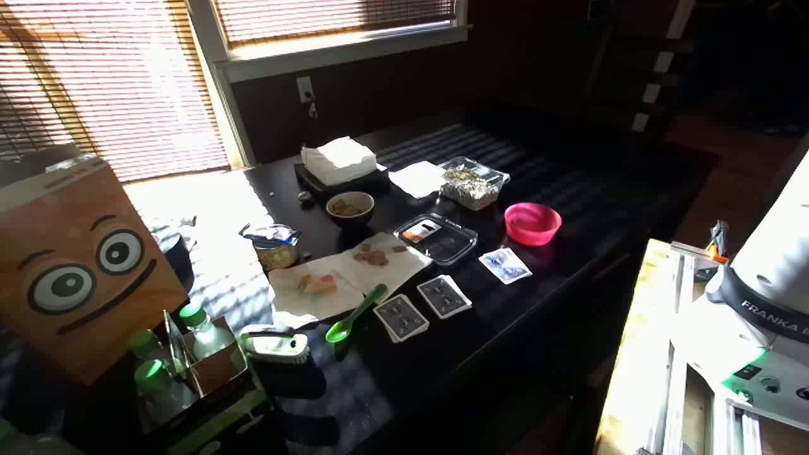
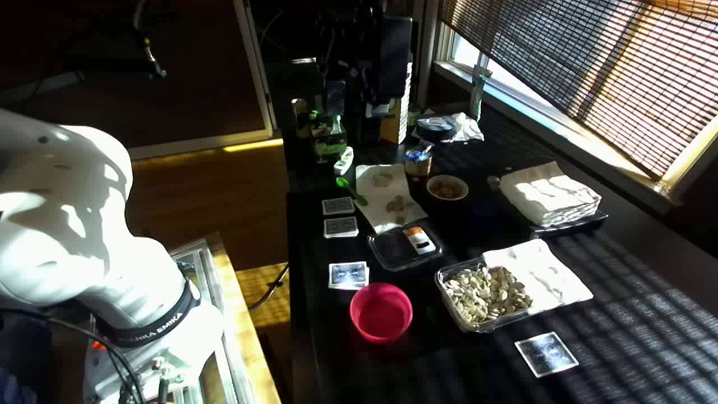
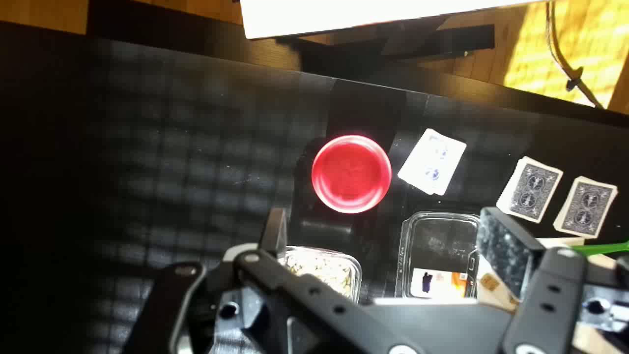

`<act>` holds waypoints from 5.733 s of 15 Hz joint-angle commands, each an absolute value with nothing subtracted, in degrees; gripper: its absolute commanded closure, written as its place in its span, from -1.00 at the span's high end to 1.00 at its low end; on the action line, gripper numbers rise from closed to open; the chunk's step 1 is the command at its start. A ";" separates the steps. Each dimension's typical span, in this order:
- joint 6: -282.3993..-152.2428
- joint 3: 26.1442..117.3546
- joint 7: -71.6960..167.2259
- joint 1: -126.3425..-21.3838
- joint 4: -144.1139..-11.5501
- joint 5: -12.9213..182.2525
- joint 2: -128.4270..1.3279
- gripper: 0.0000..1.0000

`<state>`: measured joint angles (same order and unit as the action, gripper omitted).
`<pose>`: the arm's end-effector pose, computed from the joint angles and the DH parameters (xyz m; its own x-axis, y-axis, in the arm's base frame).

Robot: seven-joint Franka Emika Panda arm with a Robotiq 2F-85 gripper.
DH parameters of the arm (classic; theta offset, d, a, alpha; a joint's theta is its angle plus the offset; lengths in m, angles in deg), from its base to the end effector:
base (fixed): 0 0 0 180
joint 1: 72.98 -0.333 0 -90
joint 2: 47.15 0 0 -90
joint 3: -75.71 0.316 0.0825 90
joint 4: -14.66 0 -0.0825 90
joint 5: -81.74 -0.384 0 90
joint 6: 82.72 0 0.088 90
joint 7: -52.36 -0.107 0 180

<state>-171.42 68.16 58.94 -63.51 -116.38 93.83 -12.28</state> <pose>0.3283 -0.1338 0.5612 0.9774 -0.1509 -0.1480 -0.1341 -0.9839 0.1179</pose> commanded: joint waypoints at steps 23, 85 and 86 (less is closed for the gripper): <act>-205.86 76.51 21.83 -65.72 -117.66 92.77 -36.31 1.00; -237.80 63.69 17.17 -63.51 -108.85 60.53 -74.08 -1.00; -237.83 63.65 17.15 -63.55 -108.90 60.55 -74.02 -0.99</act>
